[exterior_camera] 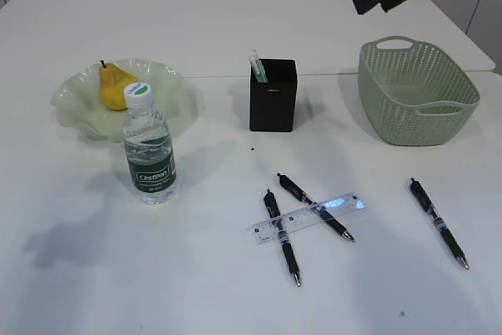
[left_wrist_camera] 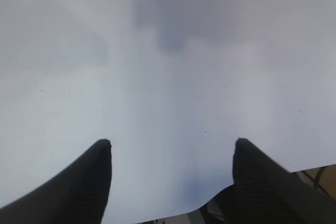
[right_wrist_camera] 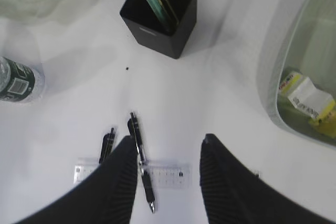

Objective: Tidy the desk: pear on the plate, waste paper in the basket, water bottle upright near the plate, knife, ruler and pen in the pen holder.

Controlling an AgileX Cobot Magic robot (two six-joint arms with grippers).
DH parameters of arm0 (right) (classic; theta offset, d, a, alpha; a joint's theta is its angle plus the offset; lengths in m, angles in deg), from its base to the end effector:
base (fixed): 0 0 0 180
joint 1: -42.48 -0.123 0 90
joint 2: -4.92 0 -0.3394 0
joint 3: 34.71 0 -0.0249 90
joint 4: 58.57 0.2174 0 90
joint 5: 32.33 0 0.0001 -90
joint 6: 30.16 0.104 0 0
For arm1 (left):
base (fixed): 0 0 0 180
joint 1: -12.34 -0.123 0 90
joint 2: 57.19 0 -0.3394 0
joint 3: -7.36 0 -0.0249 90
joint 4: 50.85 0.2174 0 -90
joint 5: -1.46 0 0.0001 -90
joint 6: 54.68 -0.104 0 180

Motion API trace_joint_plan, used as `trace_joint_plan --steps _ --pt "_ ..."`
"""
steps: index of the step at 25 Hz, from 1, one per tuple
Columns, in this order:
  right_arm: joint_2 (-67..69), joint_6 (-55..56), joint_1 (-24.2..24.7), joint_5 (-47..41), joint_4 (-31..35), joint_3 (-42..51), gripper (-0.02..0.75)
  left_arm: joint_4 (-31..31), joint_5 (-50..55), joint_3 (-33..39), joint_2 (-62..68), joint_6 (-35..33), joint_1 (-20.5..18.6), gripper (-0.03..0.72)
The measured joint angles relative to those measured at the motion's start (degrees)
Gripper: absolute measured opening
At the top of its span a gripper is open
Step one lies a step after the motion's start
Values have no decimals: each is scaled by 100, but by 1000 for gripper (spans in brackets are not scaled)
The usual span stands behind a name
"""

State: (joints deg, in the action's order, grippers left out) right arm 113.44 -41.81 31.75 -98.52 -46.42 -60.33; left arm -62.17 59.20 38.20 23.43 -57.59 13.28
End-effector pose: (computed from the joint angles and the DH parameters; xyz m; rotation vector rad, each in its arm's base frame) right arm 0.3633 0.0892 0.4092 -0.4616 2.5472 0.2770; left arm 0.1758 -0.0202 0.3009 -0.0334 2.9397 -0.2560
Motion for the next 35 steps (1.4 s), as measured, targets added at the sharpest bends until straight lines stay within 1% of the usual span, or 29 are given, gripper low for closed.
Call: trace_joint_plan --steps 4,7,10,13,19,23,26,29,35 --pt "-115 424 0 -438 -223 0 300 -34 0 0 0 0 0 510" --pt "-115 675 0 -481 -234 17 300 -34 0 0 0 0 0 510" --pt "-189 866 -23 -491 -244 299 300 -94 0 0 0 0 0 510" --pt "-358 975 -67 -491 -290 827 300 -225 -11 0 0 0 0 510" --pt "-917 1008 -221 -491 -356 2423 301 -360 -11 0 0 0 0 510" --pt "-1331 1008 -233 -470 -431 3026 301 -377 -45 0 0 0 0 510" --pt "-1426 970 -233 -376 -624 3082 301 -377 -47 0 0 0 0 510" --pt "-1436 664 -233 -118 -784 3097 301 -388 -57 0 0 0 0 510" --pt "-1098 -162 -233 320 -665 3097 301 -387 -111 0 0 0 0 510"
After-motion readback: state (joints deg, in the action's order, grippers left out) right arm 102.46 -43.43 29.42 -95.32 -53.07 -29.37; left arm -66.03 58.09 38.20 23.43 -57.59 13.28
